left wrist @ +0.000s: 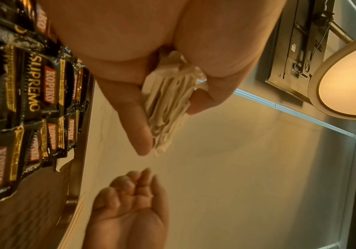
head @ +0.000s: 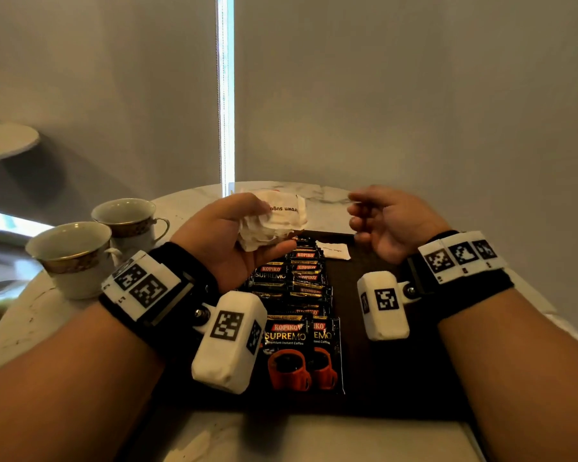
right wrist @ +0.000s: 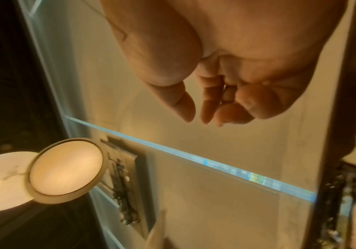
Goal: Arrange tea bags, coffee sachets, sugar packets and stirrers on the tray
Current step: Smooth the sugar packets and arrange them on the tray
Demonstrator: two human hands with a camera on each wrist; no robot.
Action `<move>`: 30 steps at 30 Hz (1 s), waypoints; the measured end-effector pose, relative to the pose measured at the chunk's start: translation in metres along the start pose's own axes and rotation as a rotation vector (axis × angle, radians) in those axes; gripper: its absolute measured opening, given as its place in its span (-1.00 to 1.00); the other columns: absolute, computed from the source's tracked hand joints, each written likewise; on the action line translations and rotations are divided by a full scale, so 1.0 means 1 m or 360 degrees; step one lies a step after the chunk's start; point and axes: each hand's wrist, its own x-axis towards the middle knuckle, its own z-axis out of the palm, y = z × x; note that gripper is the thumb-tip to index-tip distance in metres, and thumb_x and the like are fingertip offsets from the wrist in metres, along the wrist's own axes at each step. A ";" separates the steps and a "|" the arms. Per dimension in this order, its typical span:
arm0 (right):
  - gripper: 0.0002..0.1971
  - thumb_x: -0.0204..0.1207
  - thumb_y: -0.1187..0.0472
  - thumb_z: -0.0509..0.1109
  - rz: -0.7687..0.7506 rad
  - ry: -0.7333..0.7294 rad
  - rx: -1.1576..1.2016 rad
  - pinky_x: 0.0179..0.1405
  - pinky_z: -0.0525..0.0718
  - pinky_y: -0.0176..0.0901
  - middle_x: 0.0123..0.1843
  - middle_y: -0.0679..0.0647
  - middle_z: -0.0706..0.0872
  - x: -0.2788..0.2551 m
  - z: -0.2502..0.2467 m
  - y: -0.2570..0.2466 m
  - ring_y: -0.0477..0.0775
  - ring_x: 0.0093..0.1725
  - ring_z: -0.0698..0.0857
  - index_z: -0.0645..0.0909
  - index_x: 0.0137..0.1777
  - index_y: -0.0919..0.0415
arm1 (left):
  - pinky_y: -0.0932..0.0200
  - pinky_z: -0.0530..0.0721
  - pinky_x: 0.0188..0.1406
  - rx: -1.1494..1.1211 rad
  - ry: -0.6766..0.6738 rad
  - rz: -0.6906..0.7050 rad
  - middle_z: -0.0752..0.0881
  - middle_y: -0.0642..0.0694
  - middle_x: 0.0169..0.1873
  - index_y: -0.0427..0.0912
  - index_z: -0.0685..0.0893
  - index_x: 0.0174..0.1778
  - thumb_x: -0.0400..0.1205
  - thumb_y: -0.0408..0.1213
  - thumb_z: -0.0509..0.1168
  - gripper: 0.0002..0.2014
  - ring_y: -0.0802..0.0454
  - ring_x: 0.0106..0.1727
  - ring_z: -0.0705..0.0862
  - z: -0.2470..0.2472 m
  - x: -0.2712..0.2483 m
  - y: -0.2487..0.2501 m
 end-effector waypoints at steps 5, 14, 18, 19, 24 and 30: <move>-0.70 0.41 0.09 0.50 -0.0017 -0.0435 -0.0135 -0.54 0.42 -0.27 -0.30 0.05 0.66 -0.028 0.027 -0.005 -0.05 -0.44 0.56 0.60 0.05 0.23 | 0.21 0.79 -0.38 -0.0006 -0.0051 0.0095 0.77 -0.34 0.09 -0.44 0.55 0.43 0.44 -0.33 0.34 -0.40 -0.04 -0.22 0.82 0.002 0.000 -0.002; -0.65 0.54 0.34 0.42 -0.0046 -0.0453 -0.0152 -0.38 0.60 -0.16 -0.09 0.23 0.81 -0.034 0.042 0.002 0.09 -0.31 0.73 0.58 0.30 0.47 | 0.21 0.80 -0.34 0.0035 -0.0100 0.0136 0.75 -0.38 0.19 -0.40 0.50 0.53 0.51 -0.37 0.36 -0.39 -0.08 -0.12 0.82 0.001 0.001 -0.004; -0.91 0.63 0.38 0.27 -0.0064 -0.0405 -0.0084 -0.35 0.62 -0.18 -0.07 0.24 0.80 -0.034 0.040 0.000 0.13 -0.22 0.77 0.61 -0.01 0.26 | 0.15 0.79 -0.40 0.0085 -0.0014 0.0122 0.70 -0.42 0.30 -0.26 0.64 0.35 0.67 -0.45 0.19 -0.67 -0.13 -0.11 0.83 -0.001 0.002 -0.002; -0.88 0.63 0.40 0.24 -0.0082 -0.0385 -0.0033 -0.31 0.67 -0.16 -0.05 0.25 0.78 -0.034 0.040 0.000 0.14 -0.20 0.77 0.61 0.00 0.26 | 0.13 0.79 -0.42 0.0088 0.0031 0.0133 0.68 -0.41 0.28 -0.21 0.66 0.24 0.68 -0.48 0.17 -0.72 -0.17 -0.11 0.83 -0.001 0.002 -0.002; -0.64 0.57 0.47 0.23 -0.0122 -0.0423 0.0251 -0.05 0.81 0.15 0.11 0.42 0.75 -0.034 0.042 -0.001 0.35 -0.01 0.80 0.52 0.35 0.55 | 0.21 0.71 -0.52 0.0073 0.0088 0.0183 0.65 -0.33 0.13 -0.19 0.66 0.07 0.64 -0.55 0.15 -0.75 -0.13 -0.22 0.81 0.001 0.002 -0.001; -0.67 0.49 0.56 0.36 -0.0170 -0.0470 0.0249 -0.17 0.84 0.07 0.02 0.35 0.80 -0.035 0.046 0.005 0.29 -0.08 0.84 0.60 0.26 0.43 | 0.29 0.70 -0.45 0.0229 -0.0214 0.0032 0.74 -0.22 -0.04 -0.32 0.65 0.39 0.42 -0.14 0.55 -0.38 0.04 -0.26 0.71 -0.004 0.003 -0.006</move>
